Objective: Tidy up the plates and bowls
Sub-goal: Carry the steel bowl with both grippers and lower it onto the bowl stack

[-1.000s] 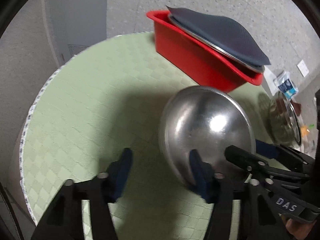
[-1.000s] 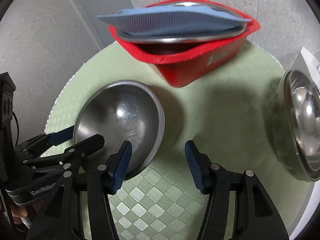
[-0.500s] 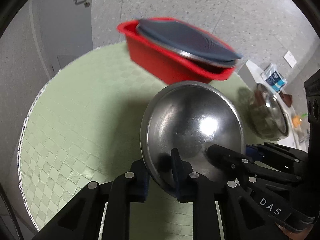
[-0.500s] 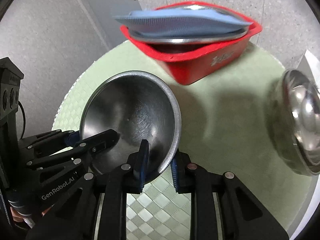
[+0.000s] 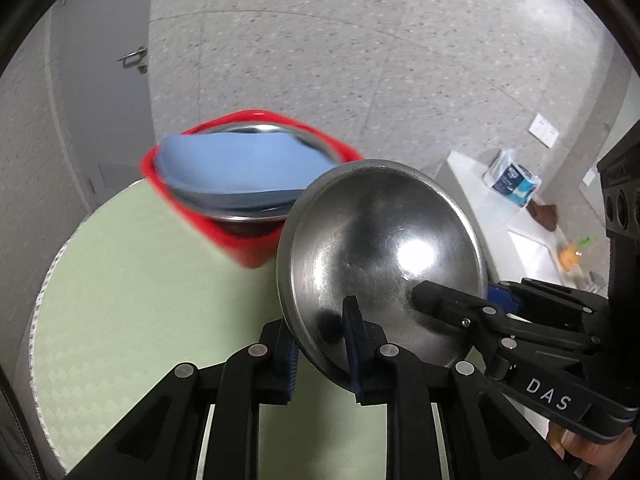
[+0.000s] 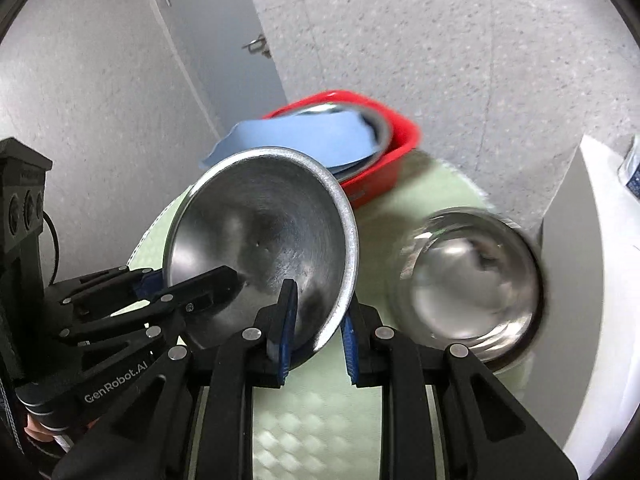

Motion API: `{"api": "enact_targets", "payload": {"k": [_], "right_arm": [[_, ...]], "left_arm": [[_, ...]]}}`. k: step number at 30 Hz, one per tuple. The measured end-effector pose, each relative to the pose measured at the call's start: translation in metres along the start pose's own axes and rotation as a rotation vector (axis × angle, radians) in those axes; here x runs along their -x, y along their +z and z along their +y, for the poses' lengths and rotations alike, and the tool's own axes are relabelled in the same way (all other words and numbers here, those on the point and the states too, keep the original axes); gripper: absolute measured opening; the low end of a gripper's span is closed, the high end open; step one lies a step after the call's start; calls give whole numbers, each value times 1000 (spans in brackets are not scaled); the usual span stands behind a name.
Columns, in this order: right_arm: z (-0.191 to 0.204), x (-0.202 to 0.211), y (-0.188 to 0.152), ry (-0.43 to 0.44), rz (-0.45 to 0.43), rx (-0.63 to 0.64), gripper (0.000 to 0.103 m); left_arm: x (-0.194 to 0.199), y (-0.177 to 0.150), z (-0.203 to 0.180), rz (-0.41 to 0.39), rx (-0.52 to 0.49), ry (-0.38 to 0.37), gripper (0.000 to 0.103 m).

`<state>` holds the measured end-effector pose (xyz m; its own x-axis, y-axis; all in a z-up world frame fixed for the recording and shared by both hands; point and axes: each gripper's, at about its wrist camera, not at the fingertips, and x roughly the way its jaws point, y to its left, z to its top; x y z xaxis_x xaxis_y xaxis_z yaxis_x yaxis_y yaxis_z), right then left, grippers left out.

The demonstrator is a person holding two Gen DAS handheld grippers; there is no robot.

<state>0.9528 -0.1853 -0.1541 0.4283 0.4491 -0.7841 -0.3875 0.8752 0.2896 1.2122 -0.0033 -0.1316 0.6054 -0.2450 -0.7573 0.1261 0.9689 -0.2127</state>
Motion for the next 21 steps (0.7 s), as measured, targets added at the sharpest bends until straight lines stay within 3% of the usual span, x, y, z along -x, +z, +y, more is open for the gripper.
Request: {"api": "enact_targets", "payload": {"k": [11,21], "right_arm": [[-83,20,-1,-26,10,-40,21],[-120,8,-9,-15,71,-54,22]], "left_arm": [[-63,16,-65,54,-39,-22,18],[-126,41,-100,127,-26,7,18]]}}
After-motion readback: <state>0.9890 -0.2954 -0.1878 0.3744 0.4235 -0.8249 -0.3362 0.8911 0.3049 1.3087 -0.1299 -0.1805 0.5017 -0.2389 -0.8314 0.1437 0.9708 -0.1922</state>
